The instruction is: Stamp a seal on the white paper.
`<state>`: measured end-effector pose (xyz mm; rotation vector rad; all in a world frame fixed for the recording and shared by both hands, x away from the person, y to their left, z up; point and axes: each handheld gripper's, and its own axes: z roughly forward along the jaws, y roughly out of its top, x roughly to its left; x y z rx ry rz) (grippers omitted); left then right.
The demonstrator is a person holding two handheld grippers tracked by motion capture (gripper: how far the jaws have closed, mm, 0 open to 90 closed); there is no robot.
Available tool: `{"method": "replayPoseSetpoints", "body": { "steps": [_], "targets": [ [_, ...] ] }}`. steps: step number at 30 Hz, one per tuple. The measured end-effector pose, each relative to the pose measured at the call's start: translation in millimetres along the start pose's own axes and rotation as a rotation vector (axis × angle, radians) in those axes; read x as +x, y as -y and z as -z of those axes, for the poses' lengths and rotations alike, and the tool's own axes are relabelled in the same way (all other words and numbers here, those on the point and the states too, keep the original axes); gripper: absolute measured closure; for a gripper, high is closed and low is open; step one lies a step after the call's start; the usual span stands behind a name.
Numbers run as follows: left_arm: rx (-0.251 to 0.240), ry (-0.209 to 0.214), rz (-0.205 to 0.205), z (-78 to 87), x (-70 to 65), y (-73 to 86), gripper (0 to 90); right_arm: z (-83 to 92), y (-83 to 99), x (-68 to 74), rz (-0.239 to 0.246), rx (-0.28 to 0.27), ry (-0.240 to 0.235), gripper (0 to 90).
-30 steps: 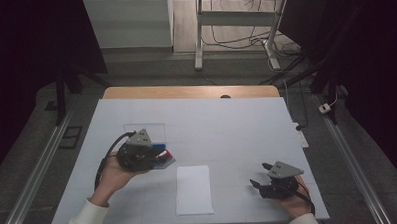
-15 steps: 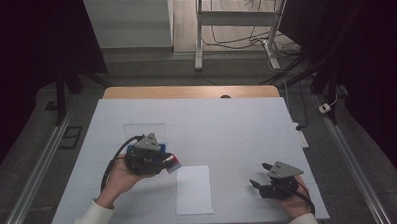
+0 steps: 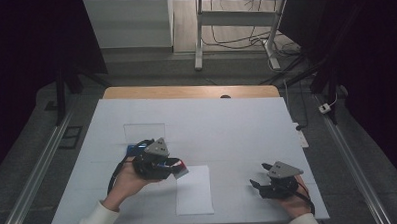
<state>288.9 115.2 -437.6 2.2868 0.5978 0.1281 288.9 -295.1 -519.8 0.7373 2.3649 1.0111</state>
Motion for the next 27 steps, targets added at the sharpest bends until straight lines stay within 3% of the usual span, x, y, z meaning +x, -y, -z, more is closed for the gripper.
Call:
{"method": "replayPoseSetpoints", "body": {
  "steps": [15,27],
  "targets": [
    [0.055,0.046,-0.033,-22.2,-11.4,-3.2,69.8,-0.3,0.1,0.1,0.002,0.001,0.002,26.2],
    [0.102,0.051,-0.051,-41.6,-15.7,-3.9,69.8,-0.4,0.2,0.0,0.003,0.003,0.002,26.2]
  ]
}}
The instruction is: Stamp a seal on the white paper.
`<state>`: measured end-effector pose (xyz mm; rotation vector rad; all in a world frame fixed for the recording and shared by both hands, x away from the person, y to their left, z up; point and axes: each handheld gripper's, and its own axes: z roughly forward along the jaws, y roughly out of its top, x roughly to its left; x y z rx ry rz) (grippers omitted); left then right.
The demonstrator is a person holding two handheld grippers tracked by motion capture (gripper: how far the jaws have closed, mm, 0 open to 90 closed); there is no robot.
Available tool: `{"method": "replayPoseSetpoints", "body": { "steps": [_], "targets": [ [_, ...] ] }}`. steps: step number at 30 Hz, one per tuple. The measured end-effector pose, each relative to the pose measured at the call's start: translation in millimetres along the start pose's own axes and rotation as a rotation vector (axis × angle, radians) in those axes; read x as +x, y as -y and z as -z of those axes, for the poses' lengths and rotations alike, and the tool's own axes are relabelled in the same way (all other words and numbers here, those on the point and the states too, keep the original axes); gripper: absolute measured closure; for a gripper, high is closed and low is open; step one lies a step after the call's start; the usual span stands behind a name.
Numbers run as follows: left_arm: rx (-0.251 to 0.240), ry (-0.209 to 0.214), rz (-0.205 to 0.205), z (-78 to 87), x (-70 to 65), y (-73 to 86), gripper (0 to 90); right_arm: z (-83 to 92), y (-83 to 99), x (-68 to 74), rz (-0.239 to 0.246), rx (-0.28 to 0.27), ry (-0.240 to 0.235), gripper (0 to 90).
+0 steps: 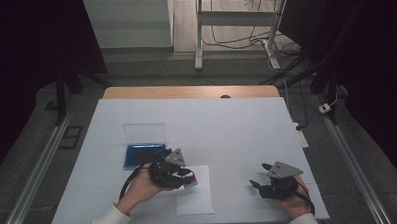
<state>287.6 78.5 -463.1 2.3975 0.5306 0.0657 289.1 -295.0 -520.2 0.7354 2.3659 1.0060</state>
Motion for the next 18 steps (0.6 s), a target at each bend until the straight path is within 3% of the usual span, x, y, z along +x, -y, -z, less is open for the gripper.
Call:
{"method": "replayPoseSetpoints", "body": {
  "steps": [18],
  "targets": [
    [0.07,-0.022,-0.025,-22.5,-5.7,-5.6,69.8,-0.2,0.1,0.0,0.0,0.003,0.002,26.2]
  ]
}}
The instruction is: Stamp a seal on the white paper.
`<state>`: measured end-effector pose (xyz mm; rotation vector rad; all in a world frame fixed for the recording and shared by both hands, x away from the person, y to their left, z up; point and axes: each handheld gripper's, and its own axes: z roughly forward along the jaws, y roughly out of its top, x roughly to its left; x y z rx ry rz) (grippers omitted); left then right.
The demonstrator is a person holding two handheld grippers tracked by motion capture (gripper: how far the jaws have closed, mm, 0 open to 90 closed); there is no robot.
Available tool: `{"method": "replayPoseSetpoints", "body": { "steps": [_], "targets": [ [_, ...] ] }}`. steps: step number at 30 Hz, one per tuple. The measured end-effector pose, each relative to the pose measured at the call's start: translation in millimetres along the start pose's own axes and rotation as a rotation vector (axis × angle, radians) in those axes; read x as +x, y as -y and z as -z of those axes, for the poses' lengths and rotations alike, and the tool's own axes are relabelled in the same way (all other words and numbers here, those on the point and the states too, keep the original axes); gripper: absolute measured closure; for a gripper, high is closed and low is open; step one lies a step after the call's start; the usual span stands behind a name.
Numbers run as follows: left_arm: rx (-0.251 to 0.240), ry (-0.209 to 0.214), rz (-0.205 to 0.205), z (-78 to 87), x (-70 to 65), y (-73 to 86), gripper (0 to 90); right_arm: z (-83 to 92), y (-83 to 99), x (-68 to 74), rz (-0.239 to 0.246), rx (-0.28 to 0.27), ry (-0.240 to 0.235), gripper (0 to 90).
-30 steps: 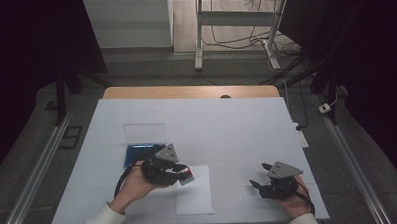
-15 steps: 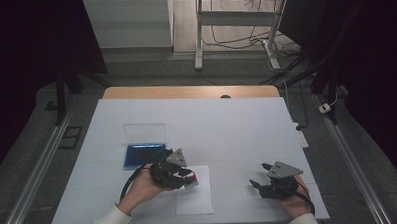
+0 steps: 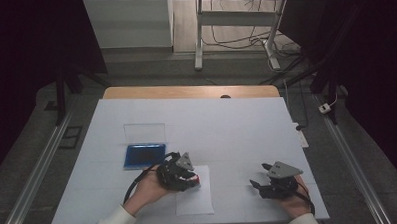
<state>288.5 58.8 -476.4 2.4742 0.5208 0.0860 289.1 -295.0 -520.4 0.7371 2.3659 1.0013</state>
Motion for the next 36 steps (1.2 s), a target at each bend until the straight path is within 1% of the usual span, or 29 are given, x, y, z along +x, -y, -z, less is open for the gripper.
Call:
{"method": "replayPoseSetpoints", "body": {
  "steps": [5,14,18,26,36],
  "targets": [
    [0.018,-0.007,-0.012,-2.8,0.5,-0.5,69.8,0.1,0.0,0.0,-0.004,-0.001,-0.001,26.2],
    [0.021,-0.006,-0.008,-6.2,0.1,-1.0,69.8,0.1,0.4,-0.2,-0.001,0.002,-0.001,26.2],
    [0.035,-0.008,-0.018,-8.2,0.3,-1.2,69.8,0.0,0.5,0.0,-0.004,0.001,-0.001,26.2],
    [0.054,-0.012,-0.023,-11.6,-0.5,-1.2,69.8,0.4,0.7,-0.2,-0.004,0.001,-0.001,26.2],
    [0.059,-0.012,-0.026,-12.5,-1.1,-1.2,69.9,0.0,0.7,-0.1,-0.003,0.001,-0.001,26.2]
  ]
}}
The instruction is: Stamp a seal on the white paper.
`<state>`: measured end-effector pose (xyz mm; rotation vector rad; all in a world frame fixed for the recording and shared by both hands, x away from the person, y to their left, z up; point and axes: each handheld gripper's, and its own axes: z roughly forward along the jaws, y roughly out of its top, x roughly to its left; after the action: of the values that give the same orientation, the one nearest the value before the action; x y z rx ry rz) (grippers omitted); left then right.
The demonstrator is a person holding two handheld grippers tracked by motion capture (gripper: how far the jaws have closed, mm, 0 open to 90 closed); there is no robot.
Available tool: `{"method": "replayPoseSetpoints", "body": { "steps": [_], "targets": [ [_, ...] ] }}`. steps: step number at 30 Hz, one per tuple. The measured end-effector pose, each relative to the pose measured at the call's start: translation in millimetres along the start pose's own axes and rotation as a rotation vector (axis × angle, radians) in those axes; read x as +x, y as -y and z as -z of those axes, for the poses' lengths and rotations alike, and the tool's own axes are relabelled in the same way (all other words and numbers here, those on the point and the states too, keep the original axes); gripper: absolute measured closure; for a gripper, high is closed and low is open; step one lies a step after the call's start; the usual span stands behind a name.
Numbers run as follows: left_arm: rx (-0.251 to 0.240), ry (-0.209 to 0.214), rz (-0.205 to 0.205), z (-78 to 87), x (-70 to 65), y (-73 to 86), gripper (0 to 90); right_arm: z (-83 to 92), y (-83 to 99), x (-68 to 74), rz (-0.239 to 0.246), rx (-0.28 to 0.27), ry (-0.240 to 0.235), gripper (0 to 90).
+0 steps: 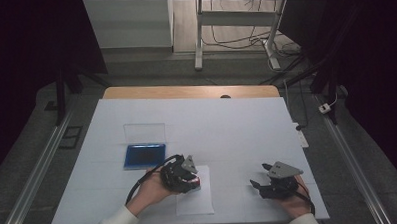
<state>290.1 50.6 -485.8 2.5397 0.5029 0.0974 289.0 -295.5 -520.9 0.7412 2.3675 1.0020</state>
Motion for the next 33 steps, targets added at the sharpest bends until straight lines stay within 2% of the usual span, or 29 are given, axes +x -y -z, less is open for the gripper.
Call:
{"method": "replayPoseSetpoints", "body": {
  "steps": [13,20,33],
  "targets": [
    [0.029,-0.017,-0.015,-0.5,-2.8,-3.3,70.1,-0.3,-0.4,0.8,0.003,0.003,0.001,26.2],
    [0.054,-0.043,-0.018,-2.0,-6.5,-6.2,70.2,-0.6,-0.6,1.2,0.006,0.004,0.0,26.2],
    [0.068,-0.026,-0.002,-5.2,-4.0,-5.8,70.5,-1.1,-0.8,1.8,0.008,0.009,0.0,26.2]
  ]
}}
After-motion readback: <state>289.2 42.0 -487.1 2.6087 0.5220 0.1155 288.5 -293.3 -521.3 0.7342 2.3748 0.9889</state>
